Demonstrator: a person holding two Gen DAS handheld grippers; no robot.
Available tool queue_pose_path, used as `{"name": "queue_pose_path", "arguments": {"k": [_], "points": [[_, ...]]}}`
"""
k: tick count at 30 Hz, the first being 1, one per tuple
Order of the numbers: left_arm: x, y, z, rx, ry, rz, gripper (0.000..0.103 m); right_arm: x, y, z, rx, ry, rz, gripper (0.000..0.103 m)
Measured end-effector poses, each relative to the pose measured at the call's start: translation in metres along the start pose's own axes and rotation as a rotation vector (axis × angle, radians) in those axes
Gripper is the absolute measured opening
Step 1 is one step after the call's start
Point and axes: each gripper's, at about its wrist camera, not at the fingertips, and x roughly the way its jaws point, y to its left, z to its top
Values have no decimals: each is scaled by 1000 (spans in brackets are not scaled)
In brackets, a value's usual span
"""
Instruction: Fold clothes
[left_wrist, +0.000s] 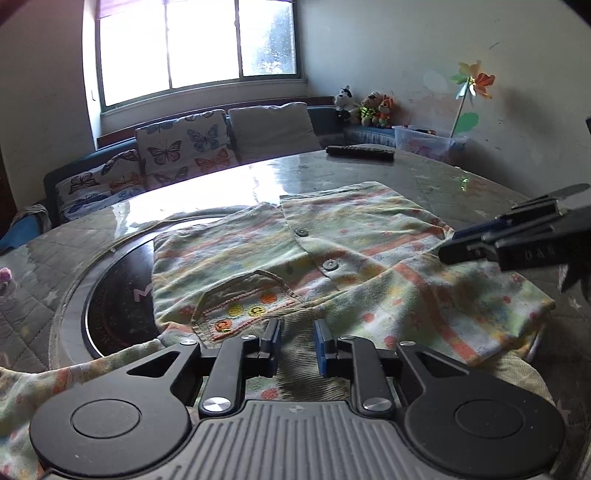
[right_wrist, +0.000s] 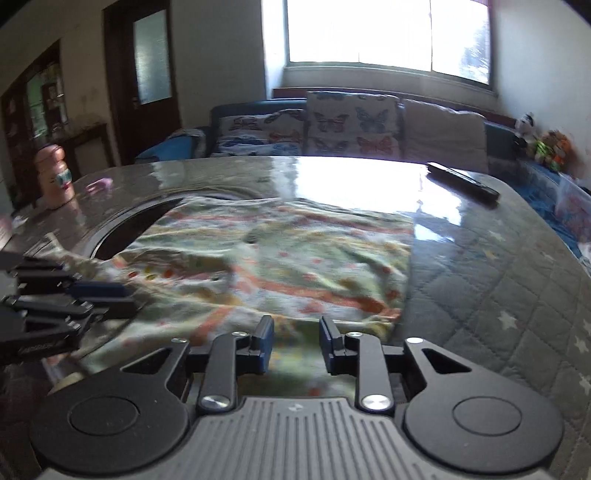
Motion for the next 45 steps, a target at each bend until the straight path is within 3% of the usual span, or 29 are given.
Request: {"name": "queue_pose_path", "arguments": {"k": [5, 8, 12, 16, 19, 21, 23, 27, 33, 45], "points": [[-4, 13, -1, -53, 14, 15, 22, 11, 26, -2, -53, 12, 17, 34], [-13, 23, 0, -123, 9, -23, 23, 4, 36, 0, -81, -14, 26, 37], [-8, 20, 0, -138, 22, -37, 38, 4, 40, -3, -79, 3, 43, 39], [-3, 17, 0, -151, 38, -50, 39, 1, 46, -8, -93, 6, 52, 40], [0, 15, 0, -157, 43, -54, 35, -11, 46, -9, -101, -7, 52, 43], [-1, 16, 0, -156, 28, -40, 10, -16, 42, -10, -95, -12, 40, 44], [-3, 17, 0, -159, 12, -19, 5, -21, 34, -14, -80, -7, 16, 44], [-15, 15, 1, -140, -48, 16, 4, -23, 17, -26, -40, 26, -27, 45], [-11, 14, 1, -140, -28, 27, 4, -26, 11, -31, -16, 29, -41, 45], [-5, 18, -4, -150, 0, 12, 5, 2, 67, -12, -112, 0, 99, 45]]}}
